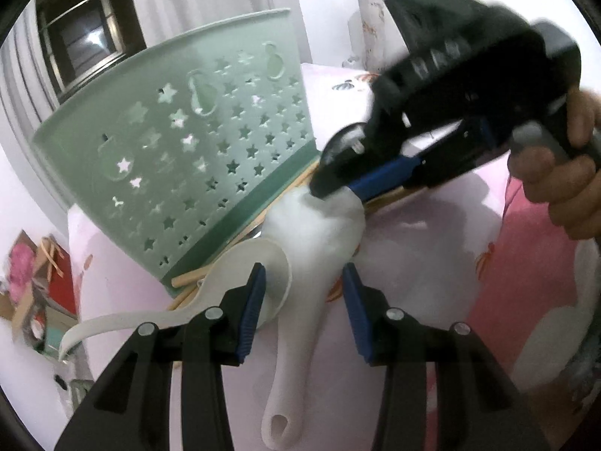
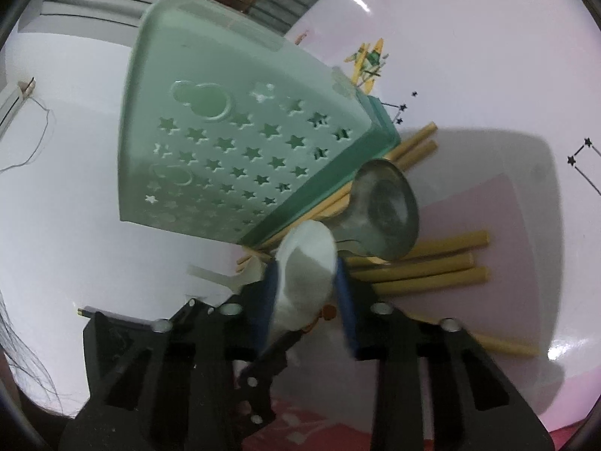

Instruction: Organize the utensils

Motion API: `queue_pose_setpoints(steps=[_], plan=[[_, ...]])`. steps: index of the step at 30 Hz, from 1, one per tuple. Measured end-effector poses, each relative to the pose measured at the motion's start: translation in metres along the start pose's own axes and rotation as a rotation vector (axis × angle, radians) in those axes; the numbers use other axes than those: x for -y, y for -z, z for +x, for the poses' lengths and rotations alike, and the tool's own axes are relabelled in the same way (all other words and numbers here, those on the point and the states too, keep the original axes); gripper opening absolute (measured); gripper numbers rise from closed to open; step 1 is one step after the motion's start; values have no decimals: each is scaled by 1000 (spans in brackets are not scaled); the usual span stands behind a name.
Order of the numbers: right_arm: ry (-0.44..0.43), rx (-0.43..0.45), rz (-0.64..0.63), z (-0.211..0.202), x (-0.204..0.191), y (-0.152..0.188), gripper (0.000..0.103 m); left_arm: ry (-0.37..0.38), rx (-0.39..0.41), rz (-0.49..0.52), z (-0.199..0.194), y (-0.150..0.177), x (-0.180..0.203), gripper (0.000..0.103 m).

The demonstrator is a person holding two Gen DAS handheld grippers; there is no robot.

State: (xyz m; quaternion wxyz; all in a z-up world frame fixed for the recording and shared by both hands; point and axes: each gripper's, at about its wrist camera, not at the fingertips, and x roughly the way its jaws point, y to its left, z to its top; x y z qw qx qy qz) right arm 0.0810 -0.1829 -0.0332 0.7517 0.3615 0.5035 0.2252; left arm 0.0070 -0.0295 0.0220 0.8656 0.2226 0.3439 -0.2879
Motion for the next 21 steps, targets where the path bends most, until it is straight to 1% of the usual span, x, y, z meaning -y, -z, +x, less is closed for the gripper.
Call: queue_pose_setpoints(steps=[1, 3, 7, 10, 12, 16, 18, 21], plan=[[-13, -5, 11, 1, 2, 0, 18, 8, 4, -12, -1, 0, -3, 41], [-61, -12, 50, 2, 8, -2, 15, 34, 13, -37, -2, 1, -11, 40], [-134, -42, 130, 6, 18, -6, 13, 56, 15, -63, -1, 1, -19, 40], [-142, -22, 141, 3, 21, -7, 12, 74, 17, -74, -2, 2, -26, 40], [-131, 15, 136, -2, 20, -8, 11, 109, 16, -99, -3, 3, -32, 41], [-80, 84, 96, -22, 14, -14, 9, 134, 37, -170, -7, 6, -56, 44], [-49, 114, 53, -34, 7, -16, 7, 125, 32, -194, -8, 8, -64, 44], [-14, 148, -13, -49, -12, -13, 5, 107, 5, -180, -5, 9, -67, 44]])
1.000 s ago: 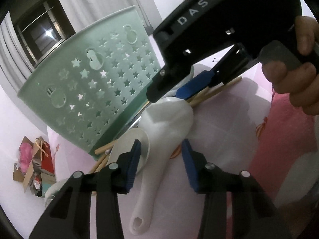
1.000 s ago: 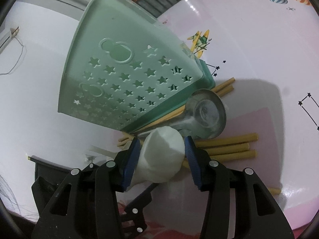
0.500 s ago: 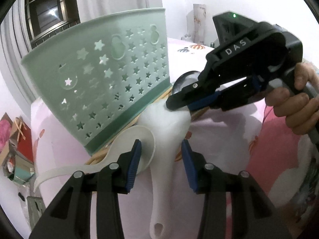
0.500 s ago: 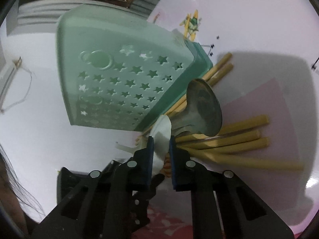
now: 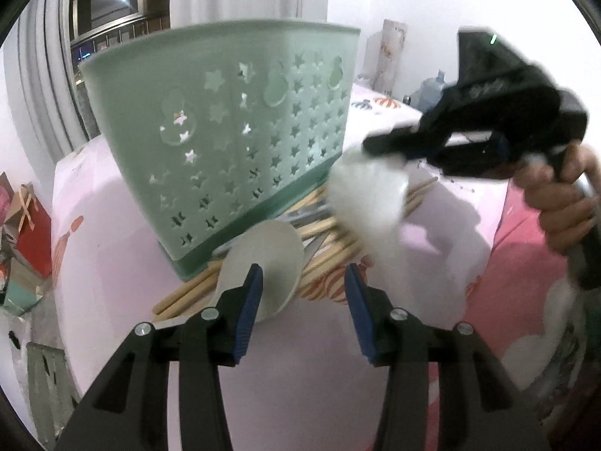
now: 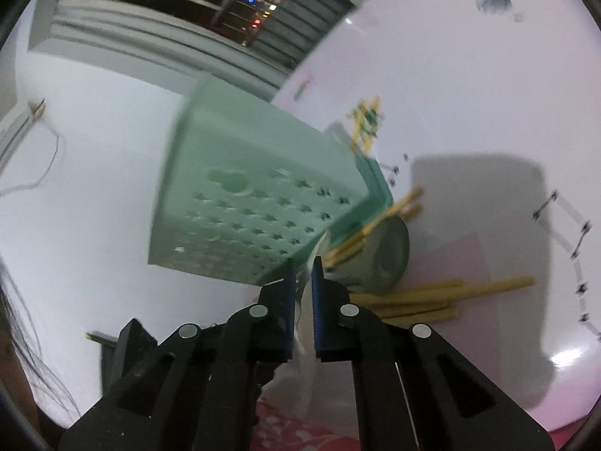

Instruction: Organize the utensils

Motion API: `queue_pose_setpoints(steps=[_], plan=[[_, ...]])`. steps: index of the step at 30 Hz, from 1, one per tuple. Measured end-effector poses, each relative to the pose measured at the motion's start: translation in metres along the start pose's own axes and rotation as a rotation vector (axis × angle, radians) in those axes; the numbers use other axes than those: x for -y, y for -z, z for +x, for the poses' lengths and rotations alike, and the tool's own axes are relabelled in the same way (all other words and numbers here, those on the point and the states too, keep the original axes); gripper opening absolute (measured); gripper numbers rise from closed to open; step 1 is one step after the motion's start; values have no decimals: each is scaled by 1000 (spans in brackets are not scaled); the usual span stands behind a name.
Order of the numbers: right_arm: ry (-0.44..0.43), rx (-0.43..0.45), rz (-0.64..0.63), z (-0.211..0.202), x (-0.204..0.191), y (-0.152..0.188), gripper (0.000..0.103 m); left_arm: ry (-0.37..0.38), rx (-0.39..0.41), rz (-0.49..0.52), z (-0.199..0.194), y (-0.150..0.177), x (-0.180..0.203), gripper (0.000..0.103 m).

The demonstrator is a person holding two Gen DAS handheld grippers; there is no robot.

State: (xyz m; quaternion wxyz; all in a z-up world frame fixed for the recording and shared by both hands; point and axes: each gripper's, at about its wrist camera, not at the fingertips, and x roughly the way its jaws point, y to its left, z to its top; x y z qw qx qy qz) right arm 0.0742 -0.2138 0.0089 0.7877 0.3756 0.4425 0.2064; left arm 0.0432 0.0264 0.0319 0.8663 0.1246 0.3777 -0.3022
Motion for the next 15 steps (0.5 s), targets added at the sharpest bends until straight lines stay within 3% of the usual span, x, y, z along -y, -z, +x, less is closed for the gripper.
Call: queue_pose_setpoints(steps=[3, 5, 8, 12, 15], plan=[[22, 23, -73, -12, -18, 4, 4, -39, -6, 33, 0, 0, 7, 44], [27, 27, -102, -15, -27, 6, 3, -82, -3, 66, 0, 0, 11, 37], [27, 31, -121, -18, -28, 4, 2, -140, 1, 86, 4, -3, 17, 13], [29, 57, -139, -23, -34, 9, 1, -182, 60, 78, -7, -7, 14, 7], [38, 89, -171, -38, -42, 8, 1, -158, 104, 37, -25, -20, 16, 6]])
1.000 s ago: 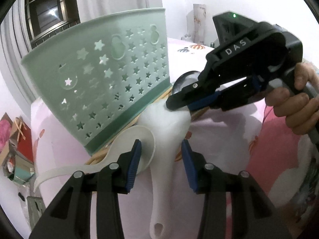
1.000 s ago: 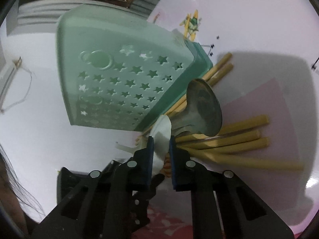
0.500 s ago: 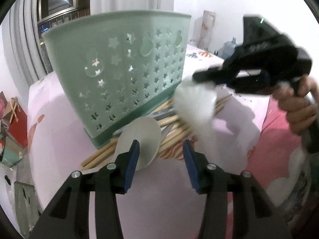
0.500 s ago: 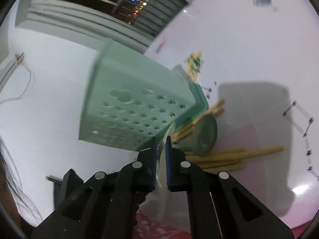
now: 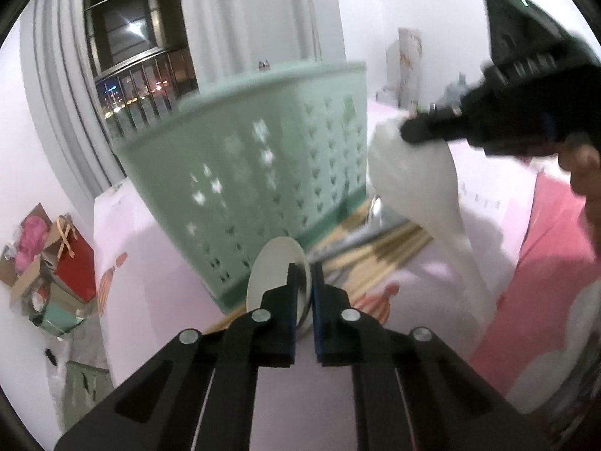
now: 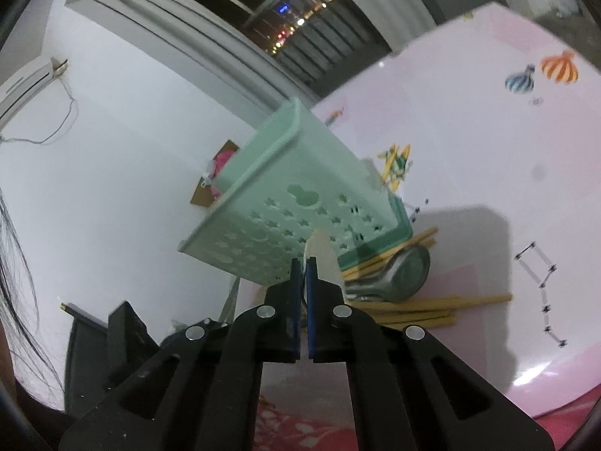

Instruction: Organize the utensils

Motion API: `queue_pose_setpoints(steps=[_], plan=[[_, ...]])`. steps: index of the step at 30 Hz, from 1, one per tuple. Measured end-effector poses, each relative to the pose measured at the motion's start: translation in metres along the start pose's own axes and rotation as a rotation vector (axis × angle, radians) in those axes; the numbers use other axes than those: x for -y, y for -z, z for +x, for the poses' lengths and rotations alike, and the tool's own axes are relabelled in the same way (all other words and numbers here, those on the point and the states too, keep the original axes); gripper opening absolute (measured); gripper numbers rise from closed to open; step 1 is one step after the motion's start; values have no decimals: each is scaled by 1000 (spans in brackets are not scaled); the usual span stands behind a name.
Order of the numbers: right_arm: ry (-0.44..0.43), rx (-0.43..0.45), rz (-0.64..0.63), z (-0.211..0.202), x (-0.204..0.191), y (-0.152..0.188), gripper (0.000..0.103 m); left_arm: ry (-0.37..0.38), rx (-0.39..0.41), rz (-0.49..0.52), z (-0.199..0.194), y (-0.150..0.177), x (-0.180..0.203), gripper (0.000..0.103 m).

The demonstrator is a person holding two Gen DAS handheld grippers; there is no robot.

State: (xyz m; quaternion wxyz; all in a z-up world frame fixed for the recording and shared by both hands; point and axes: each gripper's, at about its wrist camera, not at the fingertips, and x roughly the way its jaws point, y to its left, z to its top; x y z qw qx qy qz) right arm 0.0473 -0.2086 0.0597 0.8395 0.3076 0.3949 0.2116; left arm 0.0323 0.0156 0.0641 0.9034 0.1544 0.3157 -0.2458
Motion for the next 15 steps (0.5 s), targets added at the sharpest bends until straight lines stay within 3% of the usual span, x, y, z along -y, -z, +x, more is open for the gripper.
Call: queue_pose_setpoints(steps=[8, 15], plan=[[-49, 127, -64, -44, -29, -8, 1, 128, 112, -178, -40, -39, -21, 5], [-90, 207, -113, -72, -49, -20, 1, 237, 197, -229, -71, -72, -23, 5]])
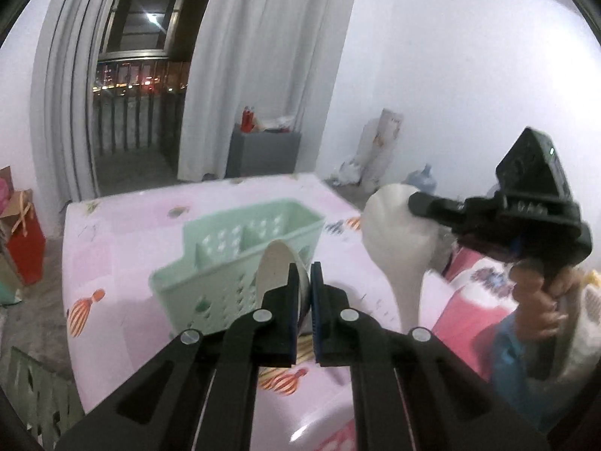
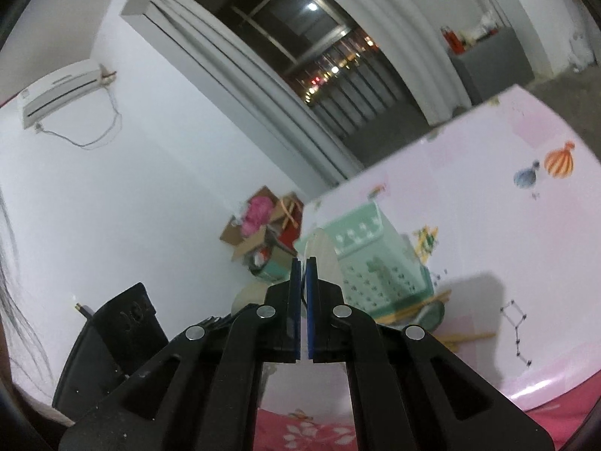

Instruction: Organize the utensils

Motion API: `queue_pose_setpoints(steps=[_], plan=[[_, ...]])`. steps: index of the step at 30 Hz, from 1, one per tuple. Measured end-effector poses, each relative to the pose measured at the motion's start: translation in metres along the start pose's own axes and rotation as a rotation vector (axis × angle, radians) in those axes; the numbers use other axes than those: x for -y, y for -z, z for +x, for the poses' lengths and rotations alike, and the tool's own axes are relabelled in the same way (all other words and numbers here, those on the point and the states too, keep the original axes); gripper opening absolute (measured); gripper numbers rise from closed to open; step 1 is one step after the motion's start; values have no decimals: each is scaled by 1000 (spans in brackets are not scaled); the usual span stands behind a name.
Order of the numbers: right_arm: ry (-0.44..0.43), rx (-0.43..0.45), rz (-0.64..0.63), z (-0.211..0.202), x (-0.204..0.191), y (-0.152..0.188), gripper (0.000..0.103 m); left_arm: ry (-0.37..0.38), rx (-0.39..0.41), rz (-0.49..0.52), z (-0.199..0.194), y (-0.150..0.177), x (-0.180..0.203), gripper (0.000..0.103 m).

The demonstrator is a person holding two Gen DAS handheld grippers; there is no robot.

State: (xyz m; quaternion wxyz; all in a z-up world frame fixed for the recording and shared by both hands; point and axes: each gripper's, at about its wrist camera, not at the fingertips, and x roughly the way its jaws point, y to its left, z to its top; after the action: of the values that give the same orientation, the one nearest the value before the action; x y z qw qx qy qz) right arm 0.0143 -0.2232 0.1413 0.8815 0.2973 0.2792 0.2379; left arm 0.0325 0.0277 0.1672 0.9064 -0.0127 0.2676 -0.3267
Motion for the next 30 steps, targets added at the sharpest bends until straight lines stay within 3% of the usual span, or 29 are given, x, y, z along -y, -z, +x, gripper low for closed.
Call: queue_pose_setpoints(steps=[6, 12, 14, 17, 21, 27, 30], plan=[[-18, 53, -79, 1, -16, -34, 1, 95, 141, -110, -14, -48, -4, 5], [-44, 139, -129, 0, -26, -59, 1, 327, 291, -336, 6, -102, -35, 5], [-37, 165, -128, 0, -23, -61, 1, 371, 329, -400, 21, -113, -47, 5], [-29, 172, -118, 7, -11, -64, 1, 363, 360, -443, 47, -123, -54, 5], [7, 169, -135, 20, -3, -68, 1, 323, 366, -428, 76, -121, -52, 5], [55, 172, -169, 36, 2, -71, 1, 246, 220, -447, 118, -98, -50, 6], [37, 160, -135, 43, 11, -71, 1, 201, 195, -417, 120, -87, -47, 6]])
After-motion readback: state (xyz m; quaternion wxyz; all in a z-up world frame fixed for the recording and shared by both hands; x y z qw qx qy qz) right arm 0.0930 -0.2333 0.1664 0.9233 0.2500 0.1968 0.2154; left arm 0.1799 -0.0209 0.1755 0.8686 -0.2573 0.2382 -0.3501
